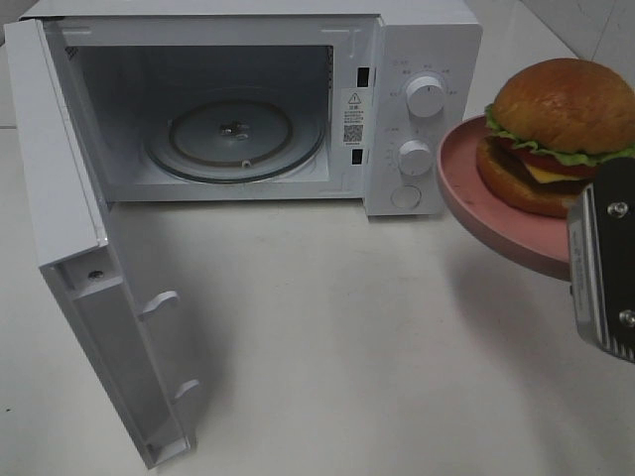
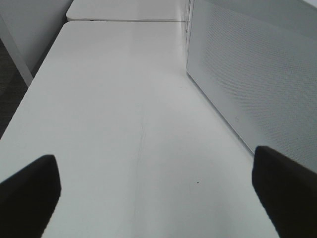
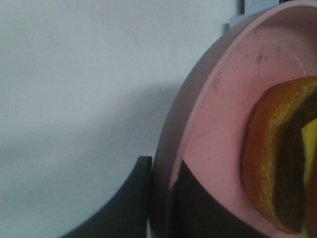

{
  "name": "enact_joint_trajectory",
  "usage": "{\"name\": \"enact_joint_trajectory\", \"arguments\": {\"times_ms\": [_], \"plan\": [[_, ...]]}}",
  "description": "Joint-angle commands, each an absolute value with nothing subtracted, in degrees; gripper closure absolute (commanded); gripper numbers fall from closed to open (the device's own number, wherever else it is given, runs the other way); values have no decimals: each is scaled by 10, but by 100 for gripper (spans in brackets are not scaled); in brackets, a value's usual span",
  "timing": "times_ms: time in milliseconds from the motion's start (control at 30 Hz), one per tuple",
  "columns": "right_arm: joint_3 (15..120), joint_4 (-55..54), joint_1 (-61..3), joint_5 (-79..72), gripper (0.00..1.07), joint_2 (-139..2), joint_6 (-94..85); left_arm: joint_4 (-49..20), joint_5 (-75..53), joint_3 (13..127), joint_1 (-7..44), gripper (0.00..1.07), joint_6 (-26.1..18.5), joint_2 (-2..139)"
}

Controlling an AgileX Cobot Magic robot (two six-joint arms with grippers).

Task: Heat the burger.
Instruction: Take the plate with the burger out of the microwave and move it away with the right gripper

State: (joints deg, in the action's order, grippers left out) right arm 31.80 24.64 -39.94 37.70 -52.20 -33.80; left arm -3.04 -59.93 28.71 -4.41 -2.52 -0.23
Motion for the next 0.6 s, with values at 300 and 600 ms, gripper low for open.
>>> {"name": "enact_joint_trajectory", "arguments": {"times_ms": [300,600], "plan": [[321,360,-396,445,107,-513,-158,-32,-595,285,-41,6,-25,-14],[321,359,-396,536,107,-513,-76,-32,-595,285,-41,6,-25,-14]]}}
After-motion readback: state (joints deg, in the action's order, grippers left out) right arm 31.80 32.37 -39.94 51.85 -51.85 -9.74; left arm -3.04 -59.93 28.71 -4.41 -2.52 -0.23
